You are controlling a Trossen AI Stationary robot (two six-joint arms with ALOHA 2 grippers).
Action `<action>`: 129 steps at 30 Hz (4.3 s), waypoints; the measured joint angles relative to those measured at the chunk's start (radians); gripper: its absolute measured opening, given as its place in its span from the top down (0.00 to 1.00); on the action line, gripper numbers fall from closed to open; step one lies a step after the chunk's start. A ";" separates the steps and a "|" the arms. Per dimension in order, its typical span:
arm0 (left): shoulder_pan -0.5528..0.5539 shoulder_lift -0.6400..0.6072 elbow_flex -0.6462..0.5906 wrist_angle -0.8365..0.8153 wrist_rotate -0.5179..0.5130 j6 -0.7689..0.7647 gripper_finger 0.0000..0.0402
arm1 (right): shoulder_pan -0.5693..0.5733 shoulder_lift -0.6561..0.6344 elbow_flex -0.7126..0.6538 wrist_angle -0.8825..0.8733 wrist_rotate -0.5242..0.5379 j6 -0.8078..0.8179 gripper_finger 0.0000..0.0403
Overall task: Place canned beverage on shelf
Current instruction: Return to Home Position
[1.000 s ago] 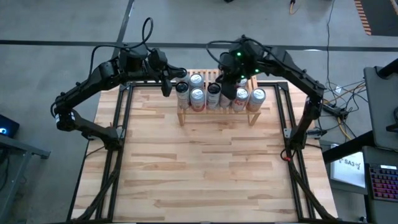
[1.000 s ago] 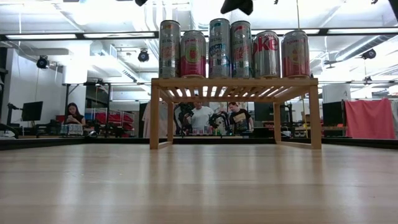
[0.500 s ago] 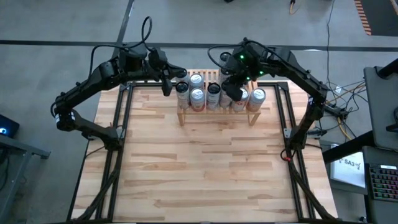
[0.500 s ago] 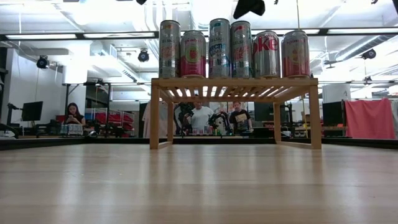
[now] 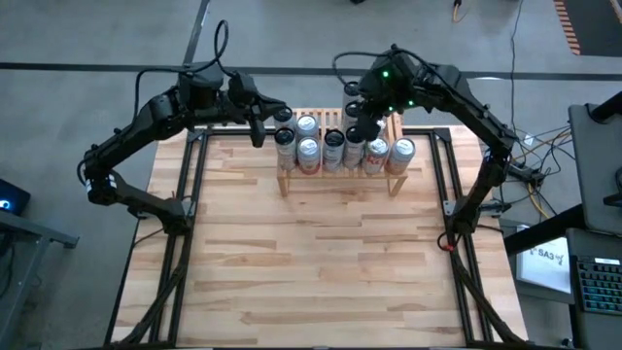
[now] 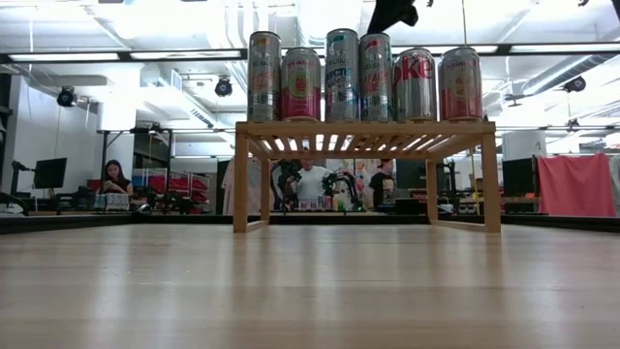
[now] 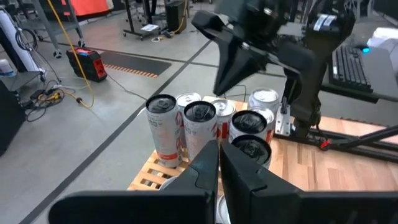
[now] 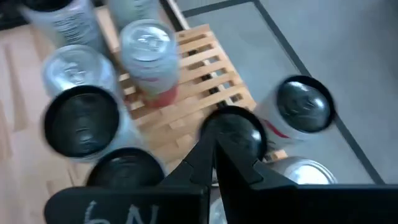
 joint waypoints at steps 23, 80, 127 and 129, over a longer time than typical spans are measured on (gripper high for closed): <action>0.011 -0.226 -0.100 -0.101 0.217 0.070 1.00 | -0.103 -0.337 -0.263 0.281 -0.246 -0.052 0.98; 0.089 -0.863 -1.054 0.586 0.426 -0.169 1.00 | -0.109 -1.248 -1.470 0.855 -0.841 -0.300 0.98; 0.089 -1.218 -1.699 0.962 0.418 -0.346 1.00 | -0.109 -1.610 -2.189 1.278 -0.812 -0.310 0.98; 0.088 -1.212 -1.699 0.954 0.417 -0.345 1.00 | -0.109 -1.579 -2.200 1.319 -0.792 -0.344 0.98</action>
